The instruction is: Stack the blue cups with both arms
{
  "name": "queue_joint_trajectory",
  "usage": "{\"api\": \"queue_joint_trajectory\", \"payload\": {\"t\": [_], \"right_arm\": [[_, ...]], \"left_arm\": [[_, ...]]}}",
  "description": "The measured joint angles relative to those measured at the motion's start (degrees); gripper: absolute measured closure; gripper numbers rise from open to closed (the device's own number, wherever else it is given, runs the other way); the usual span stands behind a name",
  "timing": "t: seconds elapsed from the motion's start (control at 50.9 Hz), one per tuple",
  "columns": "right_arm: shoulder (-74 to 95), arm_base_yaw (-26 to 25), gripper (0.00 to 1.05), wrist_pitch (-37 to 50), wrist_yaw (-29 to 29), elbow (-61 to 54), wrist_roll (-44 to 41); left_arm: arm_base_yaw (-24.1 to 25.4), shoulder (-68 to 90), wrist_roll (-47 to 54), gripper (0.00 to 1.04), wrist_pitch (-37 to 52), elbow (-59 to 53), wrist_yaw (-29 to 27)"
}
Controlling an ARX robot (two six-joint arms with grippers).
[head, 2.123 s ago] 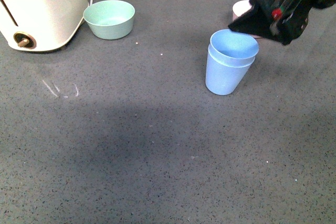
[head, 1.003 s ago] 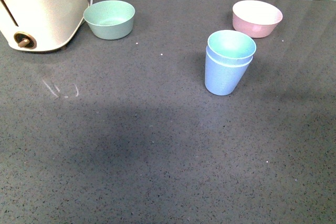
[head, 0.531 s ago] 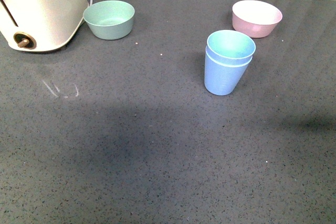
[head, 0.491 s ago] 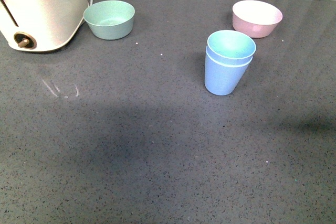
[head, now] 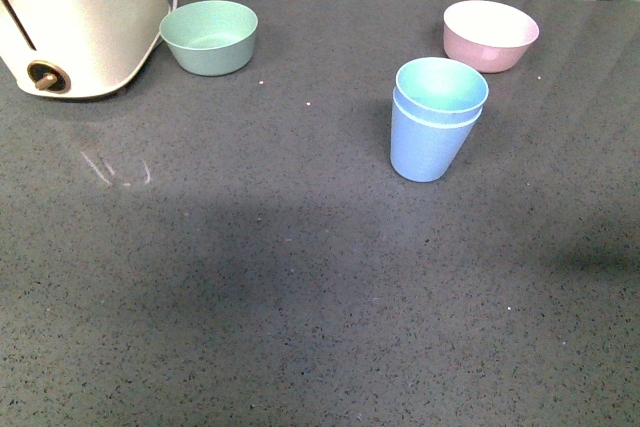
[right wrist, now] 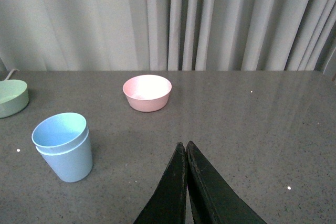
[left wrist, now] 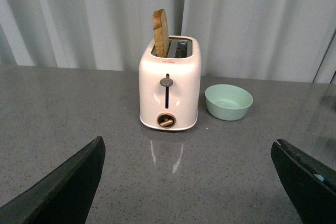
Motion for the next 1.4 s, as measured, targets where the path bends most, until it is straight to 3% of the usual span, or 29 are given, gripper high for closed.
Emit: {"api": "queue_joint_trajectory", "payload": {"t": [0.786,0.885,1.239,1.396], "right_arm": [[-16.4,0.0,1.03,-16.2,0.0,0.0,0.0],[-24.3,0.0,1.03,-25.4,0.0,0.0,0.0],[-25.9,0.0,1.03,-25.9,0.0,0.0,0.0],[-25.9,0.0,0.81,-25.9,0.0,0.0,0.0]], "left_arm": [[0.0,0.0,0.0,0.09,0.0,0.0,0.0],[0.0,0.0,0.0,0.09,0.0,0.0,0.0],[0.0,0.0,0.0,0.09,0.0,0.0,0.0],[0.0,0.0,0.0,0.09,0.0,0.0,0.0]]}}
